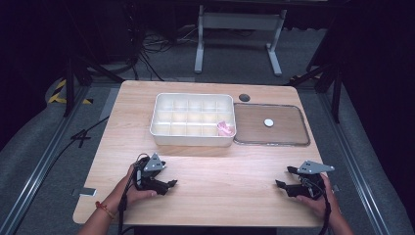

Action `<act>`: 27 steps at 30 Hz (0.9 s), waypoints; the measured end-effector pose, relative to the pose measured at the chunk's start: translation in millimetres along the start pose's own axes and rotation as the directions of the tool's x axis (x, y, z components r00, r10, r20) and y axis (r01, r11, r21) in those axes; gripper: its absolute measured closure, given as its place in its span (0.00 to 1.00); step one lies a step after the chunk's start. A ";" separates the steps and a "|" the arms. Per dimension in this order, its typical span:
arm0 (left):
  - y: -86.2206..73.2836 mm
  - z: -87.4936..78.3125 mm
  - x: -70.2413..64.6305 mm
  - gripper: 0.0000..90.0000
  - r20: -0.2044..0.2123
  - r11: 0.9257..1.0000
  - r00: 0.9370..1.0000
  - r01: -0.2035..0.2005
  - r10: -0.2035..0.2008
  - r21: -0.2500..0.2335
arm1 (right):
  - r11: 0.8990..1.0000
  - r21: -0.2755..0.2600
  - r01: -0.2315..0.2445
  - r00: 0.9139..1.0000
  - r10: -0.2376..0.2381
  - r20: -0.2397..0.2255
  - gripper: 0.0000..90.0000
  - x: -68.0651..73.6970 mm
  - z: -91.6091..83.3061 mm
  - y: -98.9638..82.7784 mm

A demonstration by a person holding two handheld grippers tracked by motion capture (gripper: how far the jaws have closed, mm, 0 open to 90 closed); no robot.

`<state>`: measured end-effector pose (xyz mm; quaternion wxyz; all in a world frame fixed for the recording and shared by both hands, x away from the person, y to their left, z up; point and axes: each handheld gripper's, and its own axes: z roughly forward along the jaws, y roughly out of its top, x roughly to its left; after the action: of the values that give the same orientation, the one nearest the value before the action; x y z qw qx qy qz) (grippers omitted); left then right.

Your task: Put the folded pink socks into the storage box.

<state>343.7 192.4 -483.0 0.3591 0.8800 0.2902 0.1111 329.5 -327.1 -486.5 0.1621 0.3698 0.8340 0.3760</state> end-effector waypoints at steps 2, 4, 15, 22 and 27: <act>0.2 0.0 -0.1 0.20 -0.001 1.000 1.000 0.000 0.000 0.004 | 1.000 0.000 -0.001 1.000 0.001 0.001 0.27 -0.1 0.1 0.1; 0.4 0.1 0.1 0.20 0.001 1.000 1.000 -0.002 0.002 0.005 | 1.000 -0.001 -0.004 1.000 0.004 0.002 0.27 -0.2 0.2 0.1; 1.4 1.4 0.5 0.18 0.007 1.000 1.000 -0.005 0.005 0.008 | 1.000 -0.001 -0.005 1.000 0.005 0.002 0.27 -0.2 0.2 0.0; 1.5 1.4 0.6 0.18 0.007 1.000 1.000 -0.006 0.006 0.008 | 1.000 -0.002 -0.007 1.000 0.007 0.001 0.28 -0.4 0.1 0.0; 2.0 1.9 0.9 0.18 0.006 1.000 1.000 -0.010 0.010 0.006 | 1.000 -0.003 -0.008 1.000 0.008 0.002 0.28 -0.6 0.2 -0.1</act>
<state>346.0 190.7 -483.0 0.3569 0.8828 0.2850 0.1097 330.0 -327.4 -486.6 0.1621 0.3732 0.8319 0.3774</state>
